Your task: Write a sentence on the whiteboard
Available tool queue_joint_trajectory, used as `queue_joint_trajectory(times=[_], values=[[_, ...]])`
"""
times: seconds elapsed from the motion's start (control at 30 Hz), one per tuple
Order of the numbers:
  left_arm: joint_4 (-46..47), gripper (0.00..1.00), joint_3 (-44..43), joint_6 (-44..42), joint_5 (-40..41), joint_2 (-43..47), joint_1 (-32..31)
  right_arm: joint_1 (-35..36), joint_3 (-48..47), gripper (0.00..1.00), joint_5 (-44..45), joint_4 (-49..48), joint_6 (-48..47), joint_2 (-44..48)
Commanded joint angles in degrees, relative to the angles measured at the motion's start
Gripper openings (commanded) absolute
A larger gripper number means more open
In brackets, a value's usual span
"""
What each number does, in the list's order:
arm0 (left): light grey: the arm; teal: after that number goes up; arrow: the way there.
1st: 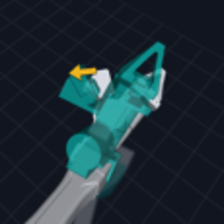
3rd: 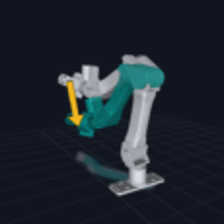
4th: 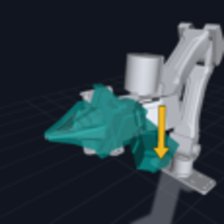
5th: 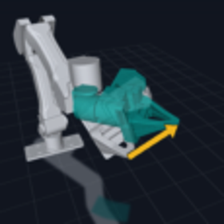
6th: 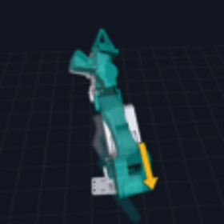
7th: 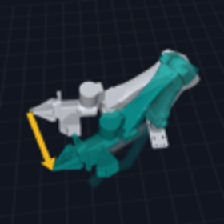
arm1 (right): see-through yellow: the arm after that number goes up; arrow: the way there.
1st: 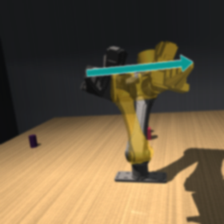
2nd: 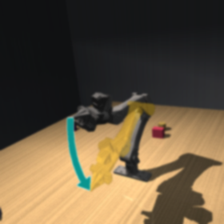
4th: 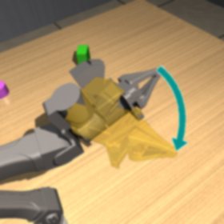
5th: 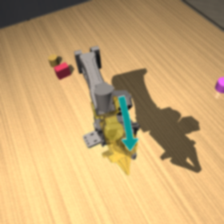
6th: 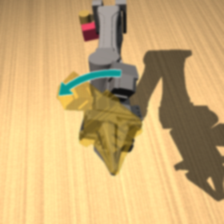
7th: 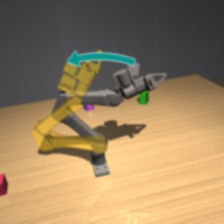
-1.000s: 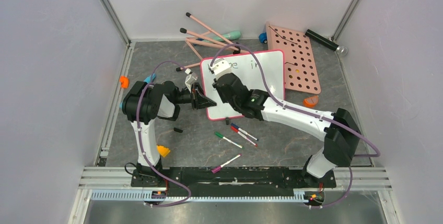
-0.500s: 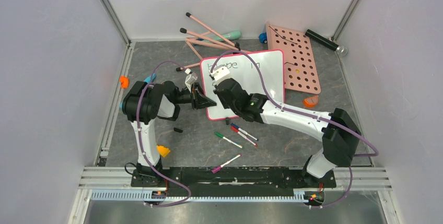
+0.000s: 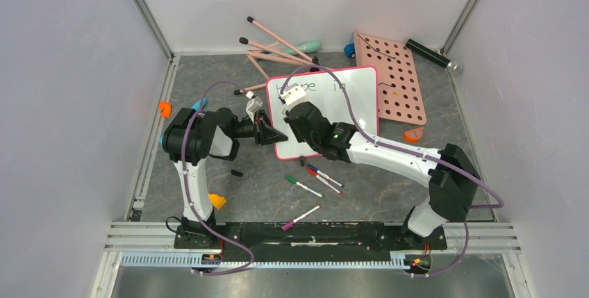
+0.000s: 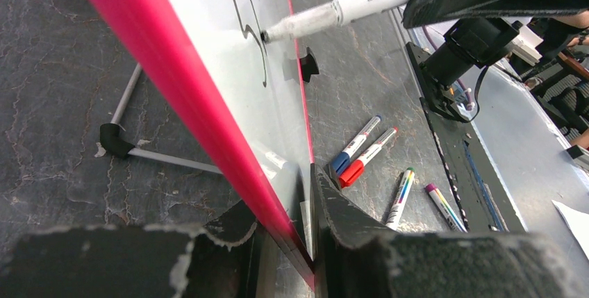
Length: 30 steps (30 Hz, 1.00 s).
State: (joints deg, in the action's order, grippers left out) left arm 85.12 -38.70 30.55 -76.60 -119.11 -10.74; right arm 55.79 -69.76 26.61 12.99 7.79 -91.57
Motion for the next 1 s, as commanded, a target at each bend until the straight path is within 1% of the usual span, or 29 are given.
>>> queue_joint_trajectory(times=[0.0, 0.33, 0.5, 0.77, 0.97], values=[[4.1, 0.21, -0.4, -5.2, -4.3, -0.9, -0.6, -1.6, -3.2, 0.0, 2.2, -1.2, -1.2, -0.5], [4.1, 0.21, -0.5, -5.1, -4.3, -0.9, -0.6, -3.0, -3.5, 0.0, 2.7, -0.6, -1.6, 0.0], [4.1, 0.21, -0.5, -5.1, -4.3, -0.9, -0.6, -3.1, -1.0, 0.0, 2.2, -0.5, -1.2, 1.9], [4.1, 0.21, -0.5, -5.2, -4.3, -0.9, -0.6, -3.1, 3.1, 0.0, -1.4, -0.8, 0.7, 2.8], [4.1, 0.21, -0.5, -5.1, -4.3, -0.9, -0.6, -3.1, 3.6, 0.0, -1.9, -1.4, 0.8, 2.8]])
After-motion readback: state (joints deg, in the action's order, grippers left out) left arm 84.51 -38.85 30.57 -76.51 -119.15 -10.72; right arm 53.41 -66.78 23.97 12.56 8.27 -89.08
